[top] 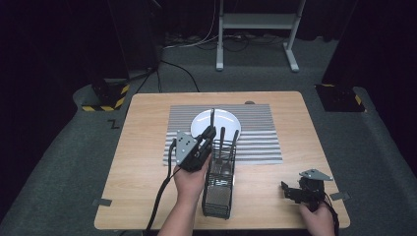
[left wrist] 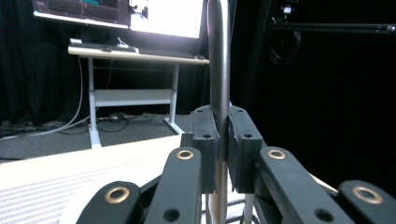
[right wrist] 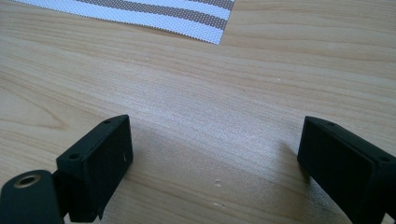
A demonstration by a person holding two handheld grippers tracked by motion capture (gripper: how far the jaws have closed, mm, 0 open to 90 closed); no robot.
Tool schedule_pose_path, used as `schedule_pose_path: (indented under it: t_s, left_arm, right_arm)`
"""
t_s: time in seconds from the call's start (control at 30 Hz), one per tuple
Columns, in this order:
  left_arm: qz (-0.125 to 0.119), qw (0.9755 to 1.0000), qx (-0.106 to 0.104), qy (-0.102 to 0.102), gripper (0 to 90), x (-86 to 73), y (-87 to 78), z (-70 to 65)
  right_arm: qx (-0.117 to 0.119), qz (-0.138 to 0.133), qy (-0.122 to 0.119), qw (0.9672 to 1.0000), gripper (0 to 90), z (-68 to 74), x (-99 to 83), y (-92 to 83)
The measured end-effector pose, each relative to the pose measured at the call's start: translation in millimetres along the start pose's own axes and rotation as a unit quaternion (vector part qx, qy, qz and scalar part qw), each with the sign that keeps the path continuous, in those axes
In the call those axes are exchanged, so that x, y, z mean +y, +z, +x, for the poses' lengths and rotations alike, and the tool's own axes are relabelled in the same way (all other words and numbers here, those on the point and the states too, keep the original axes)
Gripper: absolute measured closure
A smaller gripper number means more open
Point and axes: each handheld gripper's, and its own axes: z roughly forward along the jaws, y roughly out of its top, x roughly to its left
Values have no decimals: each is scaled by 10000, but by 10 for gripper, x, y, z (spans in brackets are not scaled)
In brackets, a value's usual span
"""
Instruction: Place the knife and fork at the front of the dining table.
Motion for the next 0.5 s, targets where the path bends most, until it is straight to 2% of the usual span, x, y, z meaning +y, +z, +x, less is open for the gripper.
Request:
schedule_pose_path:
  t_s: [0.2, 0.3, 0.5]
  left_arm:
    - [-221, 9997, -30, -95, 828, 157, -82, 35]
    - [-316, 9995, -26, -33, 828, 226, -119, 22]
    - [-496, 9987, -53, -44, 828, 346, -181, 25]
  right_arm:
    - [0, 0, 1, 10000, 99, 0, 0, 0]
    - [0, 2, 3, 10000, 99, 0, 0, 0]
    - [0, 1, -1, 10000, 99, 0, 0, 0]
